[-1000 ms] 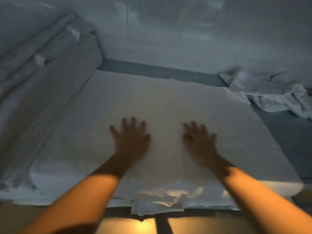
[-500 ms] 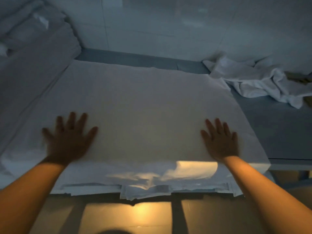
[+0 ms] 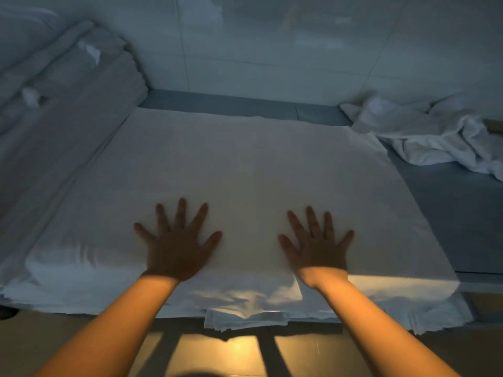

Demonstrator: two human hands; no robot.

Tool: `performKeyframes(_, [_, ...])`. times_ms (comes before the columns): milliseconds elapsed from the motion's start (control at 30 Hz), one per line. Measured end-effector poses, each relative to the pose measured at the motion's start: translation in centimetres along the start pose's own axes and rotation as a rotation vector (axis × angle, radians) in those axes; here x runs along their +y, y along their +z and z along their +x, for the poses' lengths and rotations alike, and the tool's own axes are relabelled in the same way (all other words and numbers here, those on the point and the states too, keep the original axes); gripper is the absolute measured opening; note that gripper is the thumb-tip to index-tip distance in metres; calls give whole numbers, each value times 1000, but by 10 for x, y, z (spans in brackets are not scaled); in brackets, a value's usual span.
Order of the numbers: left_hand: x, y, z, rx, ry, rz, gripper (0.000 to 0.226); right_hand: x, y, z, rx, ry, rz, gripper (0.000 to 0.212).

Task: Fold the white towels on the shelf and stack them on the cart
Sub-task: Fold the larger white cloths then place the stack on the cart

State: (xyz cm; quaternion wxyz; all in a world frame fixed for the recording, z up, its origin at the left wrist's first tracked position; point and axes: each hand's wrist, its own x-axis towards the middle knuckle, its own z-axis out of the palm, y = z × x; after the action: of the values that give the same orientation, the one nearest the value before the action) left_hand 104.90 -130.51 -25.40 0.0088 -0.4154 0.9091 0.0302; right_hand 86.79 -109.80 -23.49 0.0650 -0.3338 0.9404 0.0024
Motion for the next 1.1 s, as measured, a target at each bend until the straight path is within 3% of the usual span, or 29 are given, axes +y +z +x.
performKeyframes(467, [10, -10, 46, -51, -10, -14, 78, -5, -9, 48, 15, -22, 6, 59])
performKeyframes(900, [23, -12, 167, -2, 32, -8, 80, -11, -24, 164, -7, -2, 5, 59])
performKeyframes(1033, [37, -19, 163, 43, 40, 12, 65, -26, -34, 171, -68, 46, 50, 56])
performKeyframes(1100, [57, -19, 150, 12, 79, -31, 56, -59, -31, 157, -27, -31, 85, 52])
